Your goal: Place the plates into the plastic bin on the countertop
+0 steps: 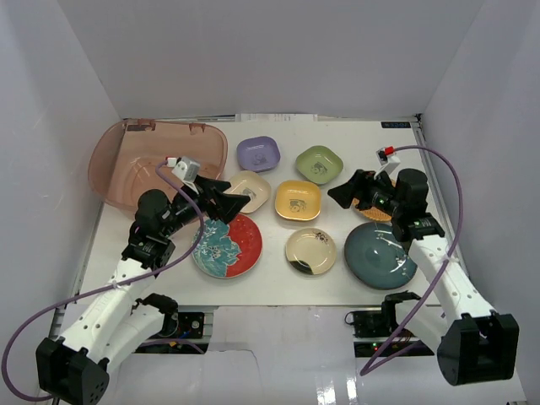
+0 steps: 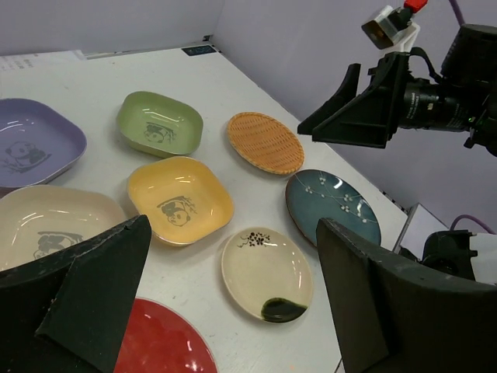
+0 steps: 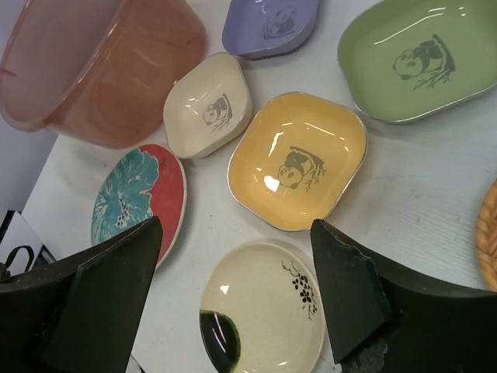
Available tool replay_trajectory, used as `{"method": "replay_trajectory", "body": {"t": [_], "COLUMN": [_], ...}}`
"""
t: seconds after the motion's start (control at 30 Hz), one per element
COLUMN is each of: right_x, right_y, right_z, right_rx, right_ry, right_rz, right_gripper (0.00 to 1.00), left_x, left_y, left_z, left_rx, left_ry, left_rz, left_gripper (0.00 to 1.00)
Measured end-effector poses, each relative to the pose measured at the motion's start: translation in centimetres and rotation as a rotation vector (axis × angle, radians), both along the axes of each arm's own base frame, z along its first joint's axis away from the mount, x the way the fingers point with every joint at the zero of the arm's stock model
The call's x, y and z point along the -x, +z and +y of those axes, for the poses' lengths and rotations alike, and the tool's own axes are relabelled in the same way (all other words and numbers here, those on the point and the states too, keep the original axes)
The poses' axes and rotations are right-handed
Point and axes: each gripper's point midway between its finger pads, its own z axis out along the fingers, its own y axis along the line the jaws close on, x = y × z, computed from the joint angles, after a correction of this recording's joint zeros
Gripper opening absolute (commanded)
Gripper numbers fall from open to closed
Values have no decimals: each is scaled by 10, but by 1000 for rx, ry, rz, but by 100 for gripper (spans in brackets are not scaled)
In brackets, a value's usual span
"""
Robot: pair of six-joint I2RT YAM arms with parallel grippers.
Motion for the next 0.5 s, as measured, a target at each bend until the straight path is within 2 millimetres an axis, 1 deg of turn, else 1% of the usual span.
{"method": "replay_trajectory", "body": {"t": [0.07,0.2,0.27,0.33,0.4,0.47,0.5], "right_x": [-4,-20,-26,-34,-41,-45,-47], "right_y": [-8,-22,-28,-34,-37,-37,-36], "right_z": [9,20,19,16,13,11,11], "right_rx": [8,38,51,63,68,66,64], "right_ry": [21,23,5,-28,-56,-77,-85], "right_rz": [27,59,68,77,79,69,59], "right_gripper": [82,78,74,70,69,67,67], "left_x": [0,-1,-3,-7,-13,-13,-12], "left_y": [1,2,0,-7,-16,-24,-27], "left_z": [1,2,2,1,0,2,4], "left_rx": [0,6,8,0,-13,-23,-27], "left_ry": [6,16,21,24,37,52,69], "left_rz": [-6,-4,12,52,115,182,220], "left_gripper": [98,98,98,98,98,98,90]}}
